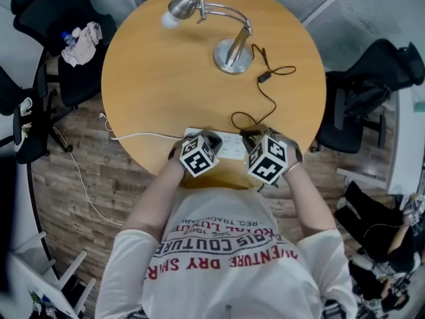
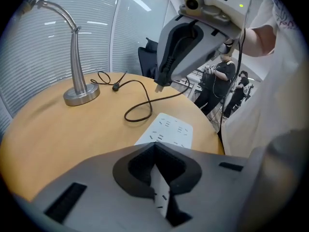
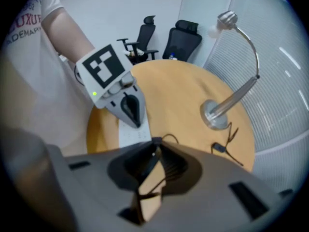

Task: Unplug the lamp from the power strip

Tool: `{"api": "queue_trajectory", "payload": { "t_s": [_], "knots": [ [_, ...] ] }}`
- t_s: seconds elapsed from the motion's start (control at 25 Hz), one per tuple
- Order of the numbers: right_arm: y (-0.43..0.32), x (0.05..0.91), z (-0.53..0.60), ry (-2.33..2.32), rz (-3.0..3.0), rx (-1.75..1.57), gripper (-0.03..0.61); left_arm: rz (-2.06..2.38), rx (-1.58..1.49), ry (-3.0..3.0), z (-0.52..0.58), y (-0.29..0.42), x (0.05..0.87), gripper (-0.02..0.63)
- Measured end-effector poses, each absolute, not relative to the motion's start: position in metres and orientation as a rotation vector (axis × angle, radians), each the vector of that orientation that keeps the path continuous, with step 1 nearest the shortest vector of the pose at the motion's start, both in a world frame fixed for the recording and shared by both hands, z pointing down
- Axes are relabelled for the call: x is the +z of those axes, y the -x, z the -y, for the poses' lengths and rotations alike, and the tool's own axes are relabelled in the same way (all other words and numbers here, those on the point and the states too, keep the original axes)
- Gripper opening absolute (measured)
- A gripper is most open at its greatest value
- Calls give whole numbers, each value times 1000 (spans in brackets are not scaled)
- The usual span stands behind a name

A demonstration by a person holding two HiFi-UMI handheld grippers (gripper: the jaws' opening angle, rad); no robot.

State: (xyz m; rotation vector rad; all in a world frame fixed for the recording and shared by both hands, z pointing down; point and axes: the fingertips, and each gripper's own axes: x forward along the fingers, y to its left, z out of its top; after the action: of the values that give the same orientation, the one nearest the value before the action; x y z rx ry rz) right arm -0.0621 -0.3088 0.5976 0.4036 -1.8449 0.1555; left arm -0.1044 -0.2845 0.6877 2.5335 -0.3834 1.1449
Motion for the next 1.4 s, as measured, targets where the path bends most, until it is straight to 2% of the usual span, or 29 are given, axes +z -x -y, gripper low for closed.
{"api": "queue_trajectory", "payload": {
  "t_s": [0.48,0.84,1.4],
  "knots": [
    [69,592,289,-482,1901,236,71,441,1134,-2547,284,104,686,29],
    [65,546,320,-953,2099,290,72,554,1203,-2633,289,115,681,29],
    [63,463,345,-1369,2410,332,72,997,591,-2843,344,149,501,29]
  ]
}}
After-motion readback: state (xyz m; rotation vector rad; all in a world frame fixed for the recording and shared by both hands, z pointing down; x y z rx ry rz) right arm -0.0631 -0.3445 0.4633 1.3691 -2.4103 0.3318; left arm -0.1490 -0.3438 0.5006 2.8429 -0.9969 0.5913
